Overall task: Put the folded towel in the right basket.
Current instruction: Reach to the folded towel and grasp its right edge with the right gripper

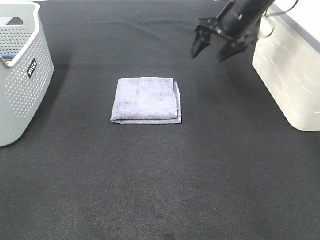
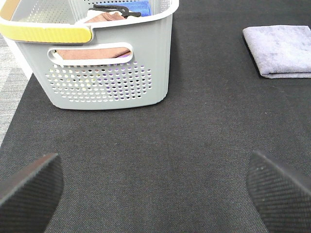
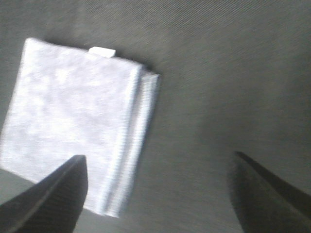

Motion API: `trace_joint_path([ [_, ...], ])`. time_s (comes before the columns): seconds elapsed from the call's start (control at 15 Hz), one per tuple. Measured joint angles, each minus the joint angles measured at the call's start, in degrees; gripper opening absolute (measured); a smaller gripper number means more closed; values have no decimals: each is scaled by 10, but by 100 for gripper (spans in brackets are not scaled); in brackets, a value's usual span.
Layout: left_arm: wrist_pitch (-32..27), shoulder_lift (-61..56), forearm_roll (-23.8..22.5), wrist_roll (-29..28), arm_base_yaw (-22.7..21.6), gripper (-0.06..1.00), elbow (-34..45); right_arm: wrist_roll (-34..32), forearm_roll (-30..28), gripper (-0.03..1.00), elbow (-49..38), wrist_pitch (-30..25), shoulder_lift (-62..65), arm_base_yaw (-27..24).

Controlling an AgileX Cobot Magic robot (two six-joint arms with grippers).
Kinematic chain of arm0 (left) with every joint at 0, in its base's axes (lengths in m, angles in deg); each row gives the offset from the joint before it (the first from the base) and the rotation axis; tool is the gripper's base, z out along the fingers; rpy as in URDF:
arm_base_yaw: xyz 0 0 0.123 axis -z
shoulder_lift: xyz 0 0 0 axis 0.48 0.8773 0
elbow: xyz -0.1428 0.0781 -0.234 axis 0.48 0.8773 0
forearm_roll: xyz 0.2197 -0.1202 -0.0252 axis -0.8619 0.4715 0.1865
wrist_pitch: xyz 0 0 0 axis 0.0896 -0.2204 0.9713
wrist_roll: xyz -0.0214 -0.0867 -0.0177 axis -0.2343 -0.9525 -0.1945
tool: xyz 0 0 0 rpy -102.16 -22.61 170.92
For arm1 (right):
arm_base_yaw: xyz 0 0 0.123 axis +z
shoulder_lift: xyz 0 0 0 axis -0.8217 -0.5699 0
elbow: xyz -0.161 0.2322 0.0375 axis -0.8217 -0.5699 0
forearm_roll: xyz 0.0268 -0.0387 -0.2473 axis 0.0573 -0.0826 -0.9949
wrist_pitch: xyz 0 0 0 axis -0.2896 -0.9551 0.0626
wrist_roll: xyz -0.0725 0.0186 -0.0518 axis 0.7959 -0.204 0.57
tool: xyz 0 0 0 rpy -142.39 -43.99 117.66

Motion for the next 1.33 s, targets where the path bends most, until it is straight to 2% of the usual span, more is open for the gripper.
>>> trace_joint_path([
  [0.2,0,0,0,0,0,97,0,19,94,74,17,-19,-46,0],
  [0.47,0,0,0,0,0,97,0,23,142,74,97,-109,-131,0],
  [0.67,0,0,0,0,0,97,0,22,149,74,156,-114,-186,0],
  [1.0,0,0,0,0,0,97,0,22,139,74,164,-116,-200,0],
  [1.33,0,0,0,0,0,97,0,23,162,74,167,-117,-222,1],
])
